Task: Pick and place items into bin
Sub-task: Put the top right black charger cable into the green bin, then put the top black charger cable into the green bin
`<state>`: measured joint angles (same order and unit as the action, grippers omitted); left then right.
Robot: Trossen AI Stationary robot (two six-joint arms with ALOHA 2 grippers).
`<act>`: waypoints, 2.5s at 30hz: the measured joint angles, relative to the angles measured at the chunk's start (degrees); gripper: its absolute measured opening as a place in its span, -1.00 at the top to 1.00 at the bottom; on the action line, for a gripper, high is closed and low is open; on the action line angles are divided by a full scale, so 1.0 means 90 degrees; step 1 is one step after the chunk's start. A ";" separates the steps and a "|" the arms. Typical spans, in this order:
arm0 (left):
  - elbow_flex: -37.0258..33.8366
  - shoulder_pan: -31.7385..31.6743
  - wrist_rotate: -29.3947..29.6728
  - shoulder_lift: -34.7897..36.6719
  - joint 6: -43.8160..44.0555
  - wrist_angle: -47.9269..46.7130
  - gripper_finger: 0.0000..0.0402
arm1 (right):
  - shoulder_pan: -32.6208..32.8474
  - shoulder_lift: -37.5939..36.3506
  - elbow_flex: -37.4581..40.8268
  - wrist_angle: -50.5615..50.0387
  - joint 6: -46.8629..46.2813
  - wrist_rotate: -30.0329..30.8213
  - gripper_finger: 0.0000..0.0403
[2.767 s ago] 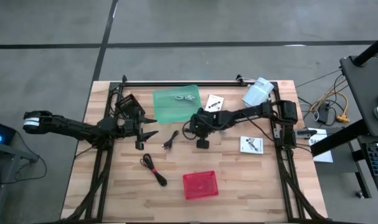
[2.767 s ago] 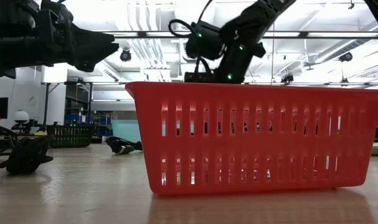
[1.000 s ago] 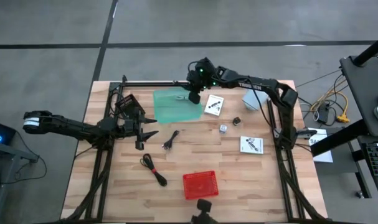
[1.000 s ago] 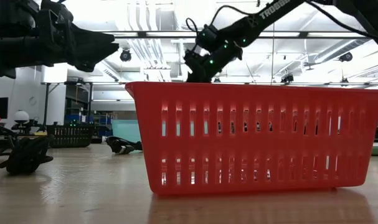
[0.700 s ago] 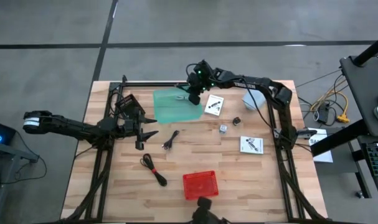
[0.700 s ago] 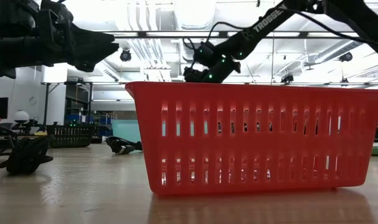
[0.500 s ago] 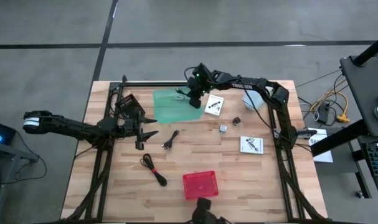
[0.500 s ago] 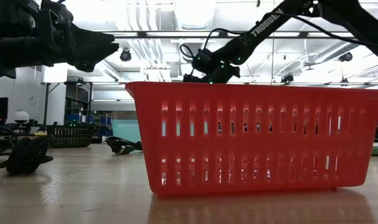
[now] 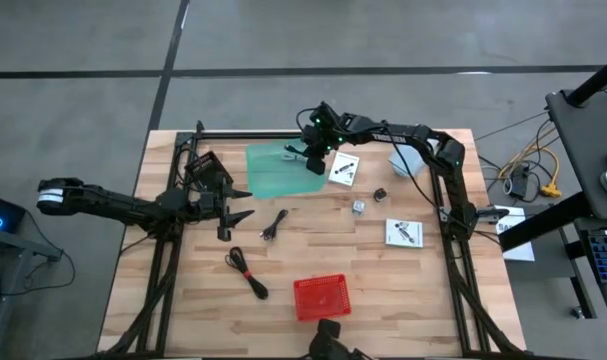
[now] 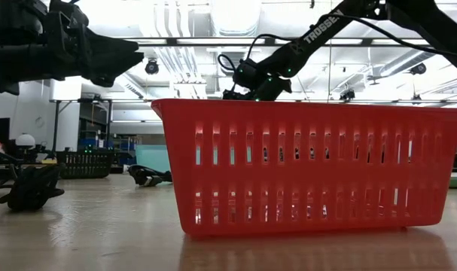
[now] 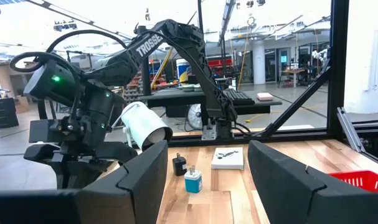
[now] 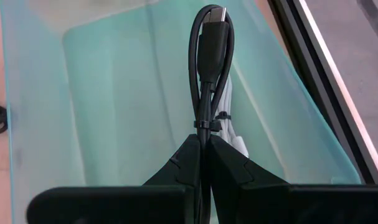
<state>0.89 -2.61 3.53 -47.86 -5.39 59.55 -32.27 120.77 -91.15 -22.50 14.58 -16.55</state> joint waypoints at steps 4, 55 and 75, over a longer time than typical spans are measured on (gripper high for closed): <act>0.0000 0.0001 0.0000 0.0000 0.0000 -0.0002 -0.03 | 0.0000 0.0000 -0.0002 -0.0115 -0.0002 0.0002 0.93; 0.0000 0.0002 0.0000 0.0000 0.0000 0.0002 -0.03 | 0.3339 -0.6163 0.6538 0.3585 -0.1889 0.1975 0.66; 0.0000 0.0001 0.0000 0.0000 0.0000 0.0002 -0.03 | 0.3262 -1.1214 0.8817 0.3885 -0.1145 0.2856 0.71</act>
<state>0.89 -2.60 3.53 -47.86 -5.39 59.57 -2.91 19.84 -11.80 12.46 4.28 9.16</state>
